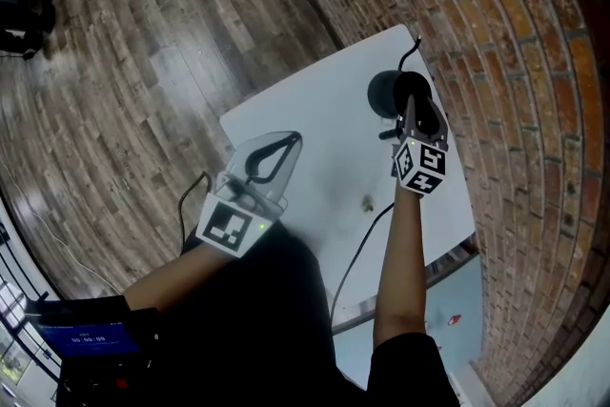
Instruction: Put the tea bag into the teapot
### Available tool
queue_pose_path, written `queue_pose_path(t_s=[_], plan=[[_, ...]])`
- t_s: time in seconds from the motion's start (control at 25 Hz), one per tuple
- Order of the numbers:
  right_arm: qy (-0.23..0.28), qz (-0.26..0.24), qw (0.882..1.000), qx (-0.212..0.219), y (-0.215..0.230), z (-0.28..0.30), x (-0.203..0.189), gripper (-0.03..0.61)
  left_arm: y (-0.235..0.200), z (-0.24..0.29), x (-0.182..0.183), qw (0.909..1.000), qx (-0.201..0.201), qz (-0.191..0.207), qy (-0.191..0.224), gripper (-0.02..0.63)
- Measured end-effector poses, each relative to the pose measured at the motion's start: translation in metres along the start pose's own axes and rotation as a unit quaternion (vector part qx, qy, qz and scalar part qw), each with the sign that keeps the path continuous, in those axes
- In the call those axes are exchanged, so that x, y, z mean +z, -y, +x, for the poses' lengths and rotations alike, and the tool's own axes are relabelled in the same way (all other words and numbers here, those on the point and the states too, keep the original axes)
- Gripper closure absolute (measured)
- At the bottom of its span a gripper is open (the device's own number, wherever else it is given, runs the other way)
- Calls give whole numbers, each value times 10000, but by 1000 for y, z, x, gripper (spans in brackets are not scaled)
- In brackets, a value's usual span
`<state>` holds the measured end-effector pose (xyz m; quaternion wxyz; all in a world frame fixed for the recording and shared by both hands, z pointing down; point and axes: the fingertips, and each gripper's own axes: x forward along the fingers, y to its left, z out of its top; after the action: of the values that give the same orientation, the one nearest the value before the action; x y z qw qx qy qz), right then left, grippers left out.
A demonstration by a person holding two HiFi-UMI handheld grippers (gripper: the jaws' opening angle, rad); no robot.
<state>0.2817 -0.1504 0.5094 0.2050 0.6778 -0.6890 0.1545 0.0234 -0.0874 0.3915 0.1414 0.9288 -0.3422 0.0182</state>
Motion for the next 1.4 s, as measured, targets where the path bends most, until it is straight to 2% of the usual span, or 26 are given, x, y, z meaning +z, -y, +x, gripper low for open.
queue_pose_path(t_s=[0.24,0.44,0.6,0.96,1.2,1.4], plan=[[115,-80,9997,216,-16,-13,3,494,5,-12,2,10000,15,49,81,614],[181,-133,9994,281,-21,-32,4,494,21,-22,-7,9998,-80,179,-26,614],[308,-122,9987,388,-36,-43,10,494,22,-35,-4,9999,3,114,73,614],[486,409,9955,697,-62,-67,2,494,25,-51,-2,9996,145,141,203,614],[467,457,9939,890,-82,-74,-5,494,28,-60,-3,9993,246,50,275,614],[491,587,9921,992,-89,-80,-9,494,33,-64,-5,9988,261,329,262,614]])
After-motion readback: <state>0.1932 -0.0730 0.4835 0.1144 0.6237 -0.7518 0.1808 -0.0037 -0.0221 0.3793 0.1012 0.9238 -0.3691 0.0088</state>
